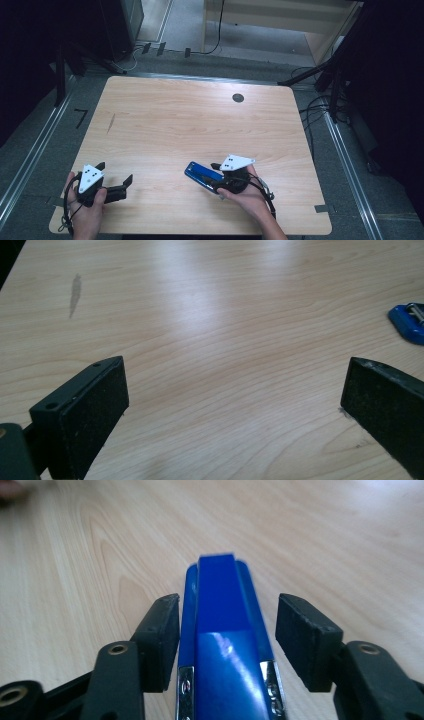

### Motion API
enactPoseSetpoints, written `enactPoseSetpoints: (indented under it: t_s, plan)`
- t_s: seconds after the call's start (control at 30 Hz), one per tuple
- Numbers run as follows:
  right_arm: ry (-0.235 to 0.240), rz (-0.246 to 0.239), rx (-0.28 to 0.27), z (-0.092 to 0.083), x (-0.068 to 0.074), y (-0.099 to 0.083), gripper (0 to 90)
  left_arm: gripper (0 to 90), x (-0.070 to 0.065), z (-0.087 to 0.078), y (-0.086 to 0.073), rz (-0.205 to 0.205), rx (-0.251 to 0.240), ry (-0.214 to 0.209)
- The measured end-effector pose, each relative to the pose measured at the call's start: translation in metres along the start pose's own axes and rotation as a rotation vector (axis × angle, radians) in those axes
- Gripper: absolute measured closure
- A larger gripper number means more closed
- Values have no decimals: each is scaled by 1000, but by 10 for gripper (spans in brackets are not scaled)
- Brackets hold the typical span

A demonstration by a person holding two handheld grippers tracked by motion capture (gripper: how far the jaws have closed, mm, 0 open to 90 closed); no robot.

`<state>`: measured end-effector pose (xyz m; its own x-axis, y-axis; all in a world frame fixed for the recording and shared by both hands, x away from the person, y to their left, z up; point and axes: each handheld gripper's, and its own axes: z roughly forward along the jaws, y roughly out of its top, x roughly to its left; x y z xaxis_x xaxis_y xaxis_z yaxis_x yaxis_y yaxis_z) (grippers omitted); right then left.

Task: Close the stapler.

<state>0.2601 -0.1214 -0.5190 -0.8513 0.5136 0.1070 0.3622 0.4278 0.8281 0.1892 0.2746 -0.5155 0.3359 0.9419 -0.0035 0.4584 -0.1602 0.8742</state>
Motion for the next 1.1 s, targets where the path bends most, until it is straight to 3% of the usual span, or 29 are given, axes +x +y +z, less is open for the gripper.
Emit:
enactPoseSetpoints:
  t_s: [0.13,0.3,0.33,0.37,0.53,0.57,0.77,1.1]
  plan:
    - [-5,17,-29,-14,-1,4,439,0,-13,3,6,-2,1,-21]
    - [-33,30,-56,-29,3,2,453,15,-37,10,15,31,-1,-74]
    - [-33,30,-56,-29,3,2,453,37,-37,10,15,31,-1,-74]
    - [-41,50,-68,-34,3,1,459,83,-45,11,16,39,-9,-81]
    - [-55,70,-85,-43,2,-4,469,263,-60,15,18,48,-23,-127]
    - [-57,75,-88,-44,1,-6,469,263,-65,17,18,60,-25,-144]
    - [-99,113,-125,-60,-2,-17,480,546,-87,28,20,87,-14,-186]
    - [-161,134,-125,-66,-5,-37,517,746,-117,54,22,117,37,-254]
